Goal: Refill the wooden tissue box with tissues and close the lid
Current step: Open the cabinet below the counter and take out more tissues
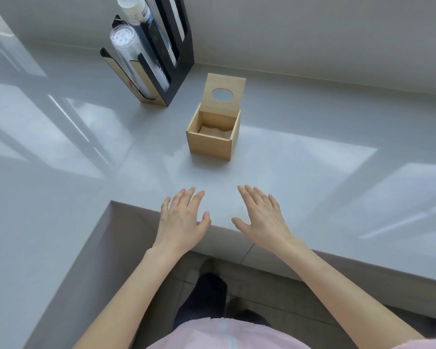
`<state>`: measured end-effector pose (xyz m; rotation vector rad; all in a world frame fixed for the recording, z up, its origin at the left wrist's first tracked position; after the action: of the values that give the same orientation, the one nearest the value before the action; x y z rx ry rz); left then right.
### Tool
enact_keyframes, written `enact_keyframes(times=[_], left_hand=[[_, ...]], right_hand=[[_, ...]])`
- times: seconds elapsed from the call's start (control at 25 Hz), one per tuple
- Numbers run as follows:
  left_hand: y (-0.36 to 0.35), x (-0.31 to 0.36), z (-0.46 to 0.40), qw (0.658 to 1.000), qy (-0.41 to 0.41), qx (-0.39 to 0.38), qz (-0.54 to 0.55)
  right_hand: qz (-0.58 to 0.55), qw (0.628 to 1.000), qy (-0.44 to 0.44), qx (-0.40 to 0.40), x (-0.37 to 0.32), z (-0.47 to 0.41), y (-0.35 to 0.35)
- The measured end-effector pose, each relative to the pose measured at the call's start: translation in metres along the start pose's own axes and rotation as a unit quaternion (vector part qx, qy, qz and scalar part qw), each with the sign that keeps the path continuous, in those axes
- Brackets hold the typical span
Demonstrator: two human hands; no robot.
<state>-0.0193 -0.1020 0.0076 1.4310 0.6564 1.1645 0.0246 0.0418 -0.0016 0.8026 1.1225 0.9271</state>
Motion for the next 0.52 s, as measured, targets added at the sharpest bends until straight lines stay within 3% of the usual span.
enact_keyframes(times=[0.52], left_hand=[[-0.005, -0.031, 0.064, 1.0, -0.015, 0.015, -0.001]], right_hand=[[0.013, 1.0, -0.01, 0.017, -0.036, 0.056, -0.039]])
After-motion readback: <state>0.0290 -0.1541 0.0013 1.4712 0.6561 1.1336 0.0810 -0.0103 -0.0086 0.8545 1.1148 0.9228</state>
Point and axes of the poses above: each hand's wrist, its own z-axis away from the middle knuckle, its own y-axis out of the back of the hand, x = y × z, the point moved 9 cm from there along -z, towards the middle knuckle, and after that the axes turned 1 degree about -x, right-handed, at the moved point
